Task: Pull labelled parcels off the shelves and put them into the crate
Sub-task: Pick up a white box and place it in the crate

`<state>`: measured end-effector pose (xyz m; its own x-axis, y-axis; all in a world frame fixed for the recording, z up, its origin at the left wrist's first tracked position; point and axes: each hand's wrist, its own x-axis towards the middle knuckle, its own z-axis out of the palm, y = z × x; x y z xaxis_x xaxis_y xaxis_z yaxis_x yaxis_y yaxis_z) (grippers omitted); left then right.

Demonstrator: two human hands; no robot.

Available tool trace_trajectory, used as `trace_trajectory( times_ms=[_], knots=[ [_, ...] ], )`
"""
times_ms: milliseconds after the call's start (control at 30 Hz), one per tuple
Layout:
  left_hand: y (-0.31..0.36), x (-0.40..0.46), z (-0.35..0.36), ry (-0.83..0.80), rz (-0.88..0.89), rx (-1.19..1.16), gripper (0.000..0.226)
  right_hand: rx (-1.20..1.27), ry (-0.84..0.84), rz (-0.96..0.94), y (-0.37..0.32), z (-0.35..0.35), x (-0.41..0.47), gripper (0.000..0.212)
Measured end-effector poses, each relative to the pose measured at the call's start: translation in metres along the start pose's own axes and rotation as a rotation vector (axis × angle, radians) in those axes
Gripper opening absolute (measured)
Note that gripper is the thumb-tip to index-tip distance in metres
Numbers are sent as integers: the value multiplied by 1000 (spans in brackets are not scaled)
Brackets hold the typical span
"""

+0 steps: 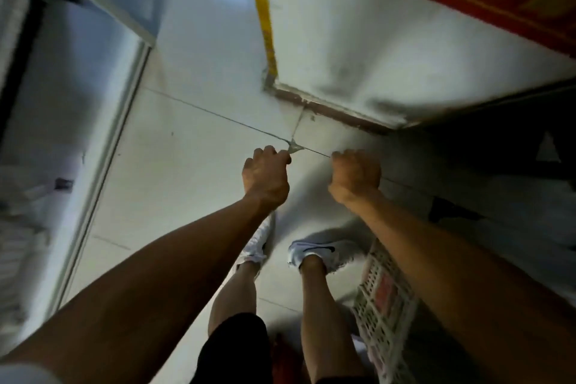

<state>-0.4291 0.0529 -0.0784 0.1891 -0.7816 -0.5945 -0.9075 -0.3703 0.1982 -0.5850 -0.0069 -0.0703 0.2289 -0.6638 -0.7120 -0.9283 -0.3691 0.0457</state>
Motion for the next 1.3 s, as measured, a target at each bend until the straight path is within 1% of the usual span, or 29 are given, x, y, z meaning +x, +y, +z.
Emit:
trace_trajectory(
  times_ms=[133, 200, 267, 333, 433, 533, 700, 833, 1000, 1133, 1300],
  knots=[
    [-64, -9, -17, 83, -177, -81, 57, -108, 62, -163, -71, -31, 25, 33],
    [-92, -19, -21, 118, -257, -134, 56, -160, 62, -220, -109, -42, 32, 30],
    [-119, -31, -21, 151, -337, -196, 55, -199, 60, -275, -142, -47, 33, 27],
    [-143, -46, -20, 175, -412, -255, 55, -243, 82, -342, -173, -48, 30, 29],
    [-175, -70, -17, 198, -529, -338, 56, -338, 130, -467, -215, -47, 23, 28],
    [-203, -91, -15, 219, -648, -420, 56, -408, 91, -547, -258, -50, 17, 30],
    [-244, -121, -20, 288, -817, -586, 58, -476, 107, -663, -325, -56, 1, 33],
    [-275, -140, -26, 361, -920, -707, 62, -478, 115, -739, -372, -57, -12, 36],
    [-319, -156, -27, 514, -1062, -859, 63, -439, 131, -850, -426, -50, -29, 42],
    [-355, -165, -30, 680, -1163, -944, 63, -367, 151, -930, -473, -47, -36, 46],
    [-403, -179, -47, 892, -1224, -1029, 63, -284, 210, -1019, -533, -58, -40, 47]
  ],
)
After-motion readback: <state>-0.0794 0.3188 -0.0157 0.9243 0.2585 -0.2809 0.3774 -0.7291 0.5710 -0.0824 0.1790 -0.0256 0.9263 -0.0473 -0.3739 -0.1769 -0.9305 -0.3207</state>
